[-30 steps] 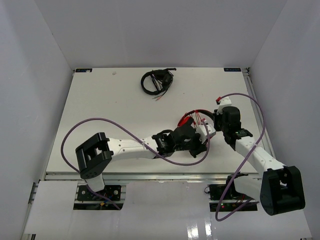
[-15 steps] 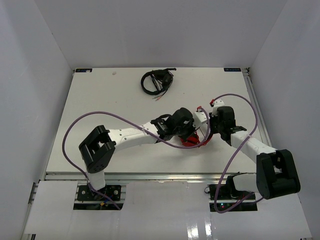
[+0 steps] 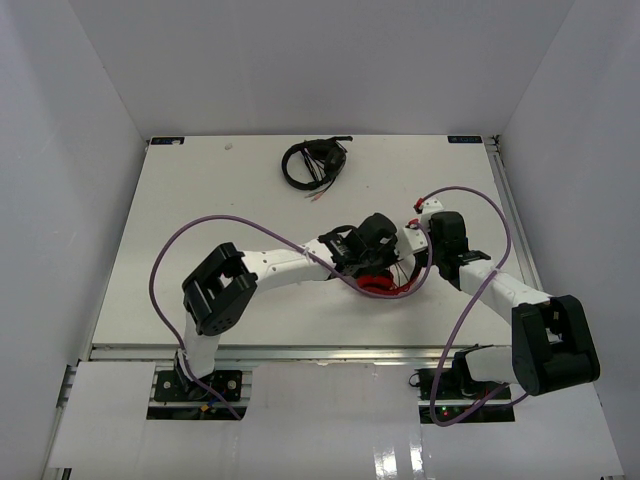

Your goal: Wrap the headphones

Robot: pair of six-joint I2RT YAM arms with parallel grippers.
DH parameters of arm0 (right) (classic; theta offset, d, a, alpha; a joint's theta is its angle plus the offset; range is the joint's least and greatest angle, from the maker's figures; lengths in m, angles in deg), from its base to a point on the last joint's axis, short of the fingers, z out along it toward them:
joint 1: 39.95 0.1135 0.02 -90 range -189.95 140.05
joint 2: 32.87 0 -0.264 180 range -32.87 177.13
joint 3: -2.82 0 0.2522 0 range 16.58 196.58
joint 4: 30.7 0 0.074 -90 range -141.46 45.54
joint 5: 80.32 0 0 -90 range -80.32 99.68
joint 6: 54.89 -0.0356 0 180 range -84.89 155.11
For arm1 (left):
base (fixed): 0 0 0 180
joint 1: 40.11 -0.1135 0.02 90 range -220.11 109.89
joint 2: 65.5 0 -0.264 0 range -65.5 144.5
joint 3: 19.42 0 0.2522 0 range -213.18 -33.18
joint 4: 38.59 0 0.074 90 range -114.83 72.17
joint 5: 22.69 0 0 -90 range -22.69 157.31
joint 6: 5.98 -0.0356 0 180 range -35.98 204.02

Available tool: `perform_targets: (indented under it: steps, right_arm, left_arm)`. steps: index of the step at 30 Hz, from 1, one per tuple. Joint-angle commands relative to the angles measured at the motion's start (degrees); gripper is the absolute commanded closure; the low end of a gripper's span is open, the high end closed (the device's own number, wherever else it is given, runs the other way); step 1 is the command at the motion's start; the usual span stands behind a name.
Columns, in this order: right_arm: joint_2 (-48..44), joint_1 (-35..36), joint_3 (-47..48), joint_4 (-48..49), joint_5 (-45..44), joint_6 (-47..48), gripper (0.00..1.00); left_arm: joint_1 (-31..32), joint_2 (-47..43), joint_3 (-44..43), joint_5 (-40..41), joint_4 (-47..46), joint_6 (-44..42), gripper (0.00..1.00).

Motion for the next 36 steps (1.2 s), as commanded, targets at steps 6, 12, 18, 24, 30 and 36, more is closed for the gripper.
perform_targets:
  steps: [6,12,18,24,30,36]
  right_arm:
    - [-0.6,0.4,2.0,2.2,4.1,-0.2,0.88]
    - [0.1,0.3,2.4,1.8,5.1,0.0,0.69]
    - [0.6,-0.9,4.1,0.7,5.8,-0.4,0.44]
    - [-2.1,-3.2,6.8,-4.0,6.2,2.2,0.23]
    - [-12.0,-3.6,7.8,-11.5,4.7,7.5,0.10]
    - [-20.1,-3.6,7.8,-17.3,3.2,6.0,0.10]
  left_arm:
    - [0.1,-3.2,3.3,1.9,-2.5,2.1,0.44]
    - [0.1,-8.8,4.6,1.3,-2.7,6.2,0.32]
    - [0.1,-18.3,8.0,2.9,-2.5,9.3,0.18]
    - [0.1,-29.0,12.7,4.0,-0.4,12.0,0.14]
    - [-0.1,-47.7,28.8,5.8,1.1,22.2,0.05]
    - [-0.3,-69.4,43.3,5.7,1.8,29.1,0.02]
